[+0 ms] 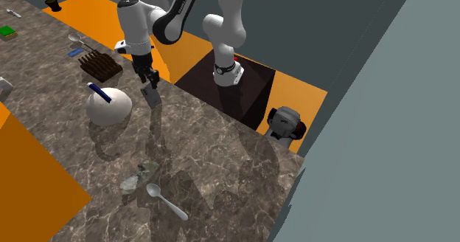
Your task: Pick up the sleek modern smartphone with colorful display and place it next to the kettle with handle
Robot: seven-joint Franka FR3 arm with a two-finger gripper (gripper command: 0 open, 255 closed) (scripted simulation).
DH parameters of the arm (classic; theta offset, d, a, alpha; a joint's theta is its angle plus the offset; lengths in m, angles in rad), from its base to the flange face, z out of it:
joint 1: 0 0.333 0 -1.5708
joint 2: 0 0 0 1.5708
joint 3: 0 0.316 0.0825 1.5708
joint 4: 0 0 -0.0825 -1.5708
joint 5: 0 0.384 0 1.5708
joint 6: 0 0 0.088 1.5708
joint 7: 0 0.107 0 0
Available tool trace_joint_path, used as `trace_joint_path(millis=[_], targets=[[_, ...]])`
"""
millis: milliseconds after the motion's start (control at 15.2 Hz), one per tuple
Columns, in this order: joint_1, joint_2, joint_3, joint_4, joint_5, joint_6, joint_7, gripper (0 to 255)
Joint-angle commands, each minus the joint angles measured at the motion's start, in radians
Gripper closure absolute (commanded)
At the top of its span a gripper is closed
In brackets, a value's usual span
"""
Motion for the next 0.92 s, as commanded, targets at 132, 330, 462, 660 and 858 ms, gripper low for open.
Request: trace_joint_path(millis=[132,330,462,660,858], targets=[[0.0,0.0,0.0,0.0,0.0,0.0,0.0,0],[-0.006,-0.054,0.006,0.027,-0.009,-0.08,0.007,0],[-0.011,-0.095,0.01,0.055,-0.014,-0.15,0.011,0],[-0.011,-0.095,0.01,0.055,-0.014,-0.15,0.011,0],[-0.011,-0.095,0.01,0.055,-0.014,-0.15,0.011,0]])
